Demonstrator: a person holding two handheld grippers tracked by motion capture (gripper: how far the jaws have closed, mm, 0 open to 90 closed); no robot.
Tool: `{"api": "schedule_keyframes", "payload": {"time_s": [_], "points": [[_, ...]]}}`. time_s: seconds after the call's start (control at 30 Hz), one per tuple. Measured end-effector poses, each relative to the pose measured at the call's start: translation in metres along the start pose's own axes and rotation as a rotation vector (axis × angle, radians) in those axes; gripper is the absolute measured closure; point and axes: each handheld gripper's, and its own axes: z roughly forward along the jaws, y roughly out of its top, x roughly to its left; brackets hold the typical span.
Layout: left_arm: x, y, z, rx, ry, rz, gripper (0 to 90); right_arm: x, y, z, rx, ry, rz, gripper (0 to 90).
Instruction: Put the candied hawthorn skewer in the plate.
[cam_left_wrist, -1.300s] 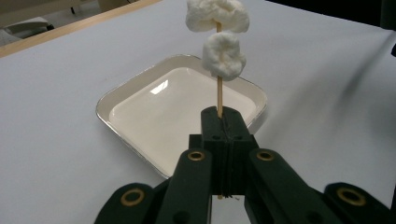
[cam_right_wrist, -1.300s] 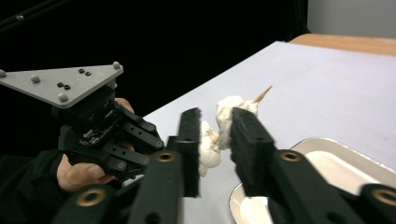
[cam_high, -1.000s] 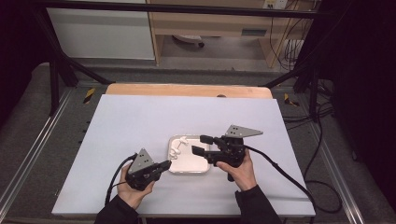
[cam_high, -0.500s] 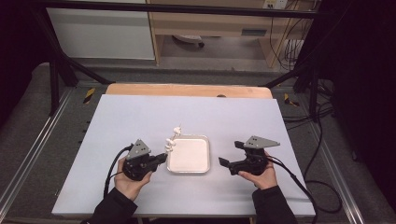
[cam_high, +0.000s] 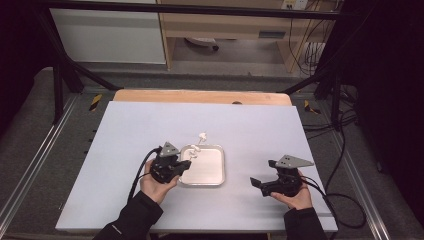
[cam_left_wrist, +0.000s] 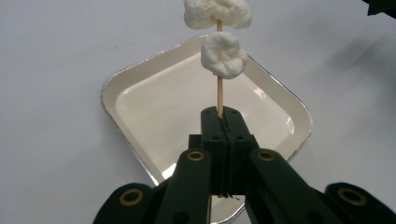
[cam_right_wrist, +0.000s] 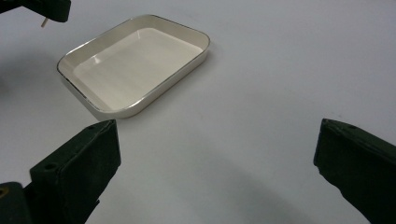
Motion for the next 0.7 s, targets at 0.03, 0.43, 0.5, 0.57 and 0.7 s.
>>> {"api": "schedule_keyframes", "payload": {"time_s": [0.03, 0.43, 0.5, 0.57, 0.7], "points": [[-0.001, 0.001, 0.003, 0.016, 0.006, 0.005, 89.0, -0.001, -0.001, -0.001, 0.004, -0.006, -0.002, 1.0], [-0.005, -0.005, 0.035, 0.176, 0.027, 0.006, 88.9, -0.006, -0.007, -0.003, 0.012, -0.016, 0.006, 1.1], [-0.004, -0.006, 0.039, 0.199, 0.027, 0.011, 88.9, -0.006, -0.008, -0.003, 0.009, -0.015, 0.008, 1.2], [-0.004, -0.007, 0.042, 0.218, 0.029, 0.012, 88.8, -0.006, -0.008, -0.003, 0.008, -0.014, 0.007, 1.2], [-0.004, -0.007, 0.044, 0.228, 0.035, 0.019, 88.6, -0.006, -0.008, -0.003, 0.008, -0.017, 0.007, 1.4]]}}
